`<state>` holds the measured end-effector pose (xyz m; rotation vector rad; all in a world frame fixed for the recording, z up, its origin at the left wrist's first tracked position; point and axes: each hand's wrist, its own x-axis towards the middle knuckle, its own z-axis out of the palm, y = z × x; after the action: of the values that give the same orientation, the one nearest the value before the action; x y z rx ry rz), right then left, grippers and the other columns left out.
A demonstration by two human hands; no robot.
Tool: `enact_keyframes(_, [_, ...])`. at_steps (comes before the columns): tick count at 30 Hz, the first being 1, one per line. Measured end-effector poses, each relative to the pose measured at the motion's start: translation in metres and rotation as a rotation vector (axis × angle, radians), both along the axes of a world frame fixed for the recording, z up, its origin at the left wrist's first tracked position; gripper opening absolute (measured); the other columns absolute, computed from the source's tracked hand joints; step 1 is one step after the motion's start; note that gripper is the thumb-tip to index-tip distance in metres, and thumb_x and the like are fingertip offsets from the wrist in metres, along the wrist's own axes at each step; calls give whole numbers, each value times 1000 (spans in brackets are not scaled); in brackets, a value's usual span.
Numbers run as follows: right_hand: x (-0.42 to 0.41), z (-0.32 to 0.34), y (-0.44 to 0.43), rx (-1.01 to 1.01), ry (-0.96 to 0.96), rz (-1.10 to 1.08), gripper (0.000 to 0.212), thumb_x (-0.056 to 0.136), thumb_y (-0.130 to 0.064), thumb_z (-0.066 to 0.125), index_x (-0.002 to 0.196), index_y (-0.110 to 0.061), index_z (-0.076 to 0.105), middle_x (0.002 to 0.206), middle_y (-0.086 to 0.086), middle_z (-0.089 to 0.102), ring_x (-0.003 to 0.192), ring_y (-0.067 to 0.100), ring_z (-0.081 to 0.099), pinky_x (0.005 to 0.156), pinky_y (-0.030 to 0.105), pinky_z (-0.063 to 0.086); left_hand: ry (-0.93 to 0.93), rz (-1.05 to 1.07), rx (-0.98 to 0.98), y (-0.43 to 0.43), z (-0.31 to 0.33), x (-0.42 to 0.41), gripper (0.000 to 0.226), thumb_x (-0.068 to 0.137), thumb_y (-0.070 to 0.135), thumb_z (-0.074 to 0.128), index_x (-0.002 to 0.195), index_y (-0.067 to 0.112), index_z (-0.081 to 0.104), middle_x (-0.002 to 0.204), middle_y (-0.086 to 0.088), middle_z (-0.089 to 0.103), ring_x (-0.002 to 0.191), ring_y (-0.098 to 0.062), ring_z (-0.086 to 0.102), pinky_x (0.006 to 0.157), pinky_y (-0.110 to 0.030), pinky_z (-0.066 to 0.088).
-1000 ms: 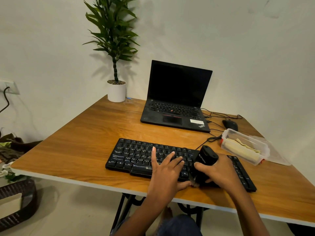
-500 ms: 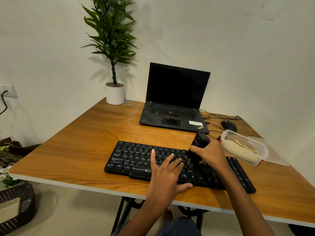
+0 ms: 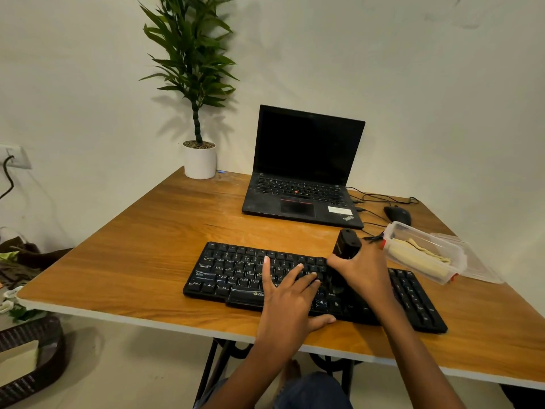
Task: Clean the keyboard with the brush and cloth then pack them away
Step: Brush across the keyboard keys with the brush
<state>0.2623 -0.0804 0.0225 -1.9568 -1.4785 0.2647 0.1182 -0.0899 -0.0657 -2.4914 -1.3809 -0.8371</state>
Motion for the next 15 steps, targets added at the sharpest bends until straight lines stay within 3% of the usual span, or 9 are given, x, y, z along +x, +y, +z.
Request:
enact_keyframes(3, [1, 3, -1, -87, 77, 24, 23, 73, -27, 72, 76, -14, 54, 74, 5, 63, 68, 20, 64, 60, 36, 57, 7, -2, -4, -1, -1, 0, 68, 74, 74, 31, 100, 28, 72, 110, 13, 68, 114, -12, 59, 105, -65, 10])
enact_keyframes(6, [6, 0, 1, 11, 35, -28, 23, 72, -29, 72, 75, -14, 55, 76, 7, 66, 67, 20, 63, 62, 39, 57, 8, 1, -5, -1, 1, 0, 67, 73, 74, 31, 101, 28, 72, 110, 14, 68, 114, -11, 59, 105, -65, 10])
enact_keyframes(10, [7, 2, -2, -68, 128, 76, 19, 75, -22, 72, 78, -15, 54, 77, 5, 64, 68, 16, 64, 54, 29, 55, 10, -1, -13, -1, 0, 0, 68, 73, 75, 31, 101, 29, 72, 110, 14, 68, 113, -11, 60, 105, -64, 9])
enact_keyframes(12, [11, 4, 2, -14, 45, 5, 22, 74, -24, 72, 73, -15, 52, 76, 8, 65, 66, 19, 63, 59, 33, 53, 11, -2, -13, -1, 0, -1, 68, 73, 75, 31, 101, 29, 72, 110, 14, 68, 114, -10, 59, 105, -64, 10])
enact_keyframes(15, [11, 3, 3, 4, 41, 97, 18, 75, -21, 72, 77, -15, 55, 77, 6, 65, 72, 19, 62, 63, 37, 56, 4, 2, -25, -1, 1, -1, 68, 73, 75, 30, 101, 29, 72, 110, 14, 68, 113, -10, 60, 105, -64, 9])
